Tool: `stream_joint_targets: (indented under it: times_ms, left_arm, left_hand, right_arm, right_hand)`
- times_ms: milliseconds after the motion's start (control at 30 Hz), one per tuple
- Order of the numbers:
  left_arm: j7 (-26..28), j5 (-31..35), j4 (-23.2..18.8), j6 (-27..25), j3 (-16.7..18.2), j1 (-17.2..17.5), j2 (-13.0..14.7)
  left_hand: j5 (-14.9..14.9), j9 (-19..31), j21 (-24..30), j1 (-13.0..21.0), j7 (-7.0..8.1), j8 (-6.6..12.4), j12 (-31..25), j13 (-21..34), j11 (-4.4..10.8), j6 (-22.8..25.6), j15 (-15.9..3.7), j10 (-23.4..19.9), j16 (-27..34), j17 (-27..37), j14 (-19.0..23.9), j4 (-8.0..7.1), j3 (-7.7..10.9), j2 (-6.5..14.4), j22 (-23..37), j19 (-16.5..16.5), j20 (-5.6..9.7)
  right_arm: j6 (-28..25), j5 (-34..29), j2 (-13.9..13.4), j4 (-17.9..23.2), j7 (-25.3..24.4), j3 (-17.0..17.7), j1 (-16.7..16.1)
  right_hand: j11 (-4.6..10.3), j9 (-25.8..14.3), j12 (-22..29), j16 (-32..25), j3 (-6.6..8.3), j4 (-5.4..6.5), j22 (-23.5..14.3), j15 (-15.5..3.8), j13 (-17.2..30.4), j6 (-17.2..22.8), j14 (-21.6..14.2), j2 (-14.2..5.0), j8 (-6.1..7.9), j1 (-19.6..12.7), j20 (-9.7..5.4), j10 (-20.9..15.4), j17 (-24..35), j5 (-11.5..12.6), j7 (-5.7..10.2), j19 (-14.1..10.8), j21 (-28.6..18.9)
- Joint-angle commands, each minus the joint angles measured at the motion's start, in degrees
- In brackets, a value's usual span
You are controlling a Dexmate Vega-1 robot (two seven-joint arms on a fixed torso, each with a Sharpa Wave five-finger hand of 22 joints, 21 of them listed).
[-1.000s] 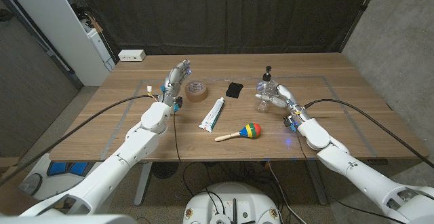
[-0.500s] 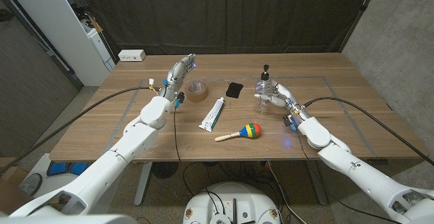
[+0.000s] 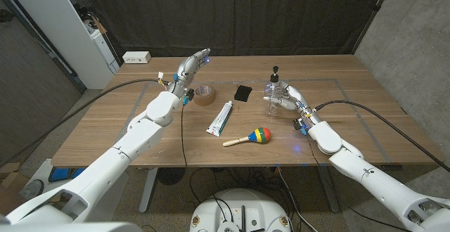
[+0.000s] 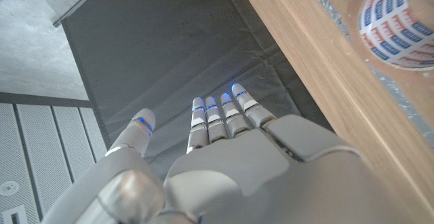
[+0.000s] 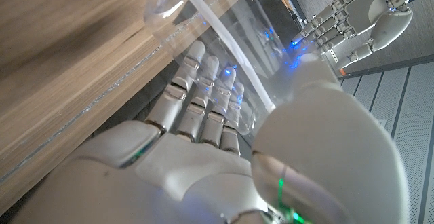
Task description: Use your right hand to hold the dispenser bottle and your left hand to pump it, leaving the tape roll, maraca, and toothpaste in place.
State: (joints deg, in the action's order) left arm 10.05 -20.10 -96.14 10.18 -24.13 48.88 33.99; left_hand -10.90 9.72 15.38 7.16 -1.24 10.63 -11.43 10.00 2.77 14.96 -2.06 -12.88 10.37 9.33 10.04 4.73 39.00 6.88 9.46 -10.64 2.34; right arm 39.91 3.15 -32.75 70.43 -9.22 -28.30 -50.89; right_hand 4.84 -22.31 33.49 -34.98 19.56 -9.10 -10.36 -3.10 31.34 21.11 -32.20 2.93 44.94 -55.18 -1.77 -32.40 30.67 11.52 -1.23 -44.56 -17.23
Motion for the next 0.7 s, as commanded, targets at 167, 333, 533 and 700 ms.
stream_joint_targets:
  times_ms: [167,333,533,700]
  left_arm:
    - [-3.2,3.2,-2.1,-1.8,-2.0,-4.5,1.0]
    - [-4.2,3.7,-2.7,-2.4,-2.3,-5.5,1.3]
    - [-5.4,4.9,-3.8,-3.4,-2.8,-6.8,2.0]
    - [-5.9,5.4,-4.5,-3.6,-3.0,-7.3,2.2]
  left_hand:
    - [0.2,0.4,-0.4,1.0,-0.06,0.25,0.1,0.2,-0.25,0.9,0.04,-0.5,-0.2,0.1,0.7,0.51,0.72,2.6,0.2,-0.6,2.61]
    - [0.2,0.4,-0.5,1.2,-0.10,0.26,0.1,0.2,-0.15,1.1,0.02,-0.6,-0.2,0.1,0.8,0.74,0.91,2.6,0.2,-0.7,2.60]
    - [0.3,0.4,-0.6,1.4,-0.16,0.26,0.1,0.2,-0.26,1.3,0.01,-0.8,-0.2,0.1,1.0,1.01,1.16,2.7,0.2,-1.0,2.58]
    - [0.3,0.4,-0.7,1.6,-0.19,0.27,0.0,0.2,-0.37,1.4,0.06,-1.0,-0.2,0.1,1.1,1.20,1.35,2.7,0.2,-1.1,2.58]
  right_arm:
    - [0.0,-1.0,0.1,0.8,-2.0,0.7,-0.4]
    - [0.1,-1.0,0.1,0.9,-2.1,0.8,-0.4]
    - [-0.3,-0.5,0.0,1.2,-1.9,1.0,-0.5]
    - [-0.8,-0.7,-0.2,1.3,-1.6,0.9,-0.3]
  right_hand:
    - [1.38,0.2,1.2,0.0,0.46,-0.07,0.0,-8.57,0.7,2.0,-2.3,-2.20,0.93,-1.9,-0.36,-3.2,0.0,0.5,0.94,0.0,0.5]
    - [1.66,0.4,1.5,0.0,0.64,-0.10,0.0,-8.76,0.9,2.6,-2.9,-2.50,1.29,-2.2,-0.53,-3.9,0.1,0.6,1.09,0.0,0.5]
    - [2.32,0.4,1.8,-0.4,0.80,-0.26,-0.1,-8.97,1.2,2.9,-3.7,-2.83,1.67,-2.8,-0.71,-4.5,0.6,0.8,1.40,0.6,0.8]
    - [2.38,0.5,1.9,-0.2,0.86,-0.27,-0.1,-8.95,1.3,3.1,-4.1,-2.85,1.86,-2.9,-0.68,-4.6,0.6,0.8,1.58,0.7,0.9]
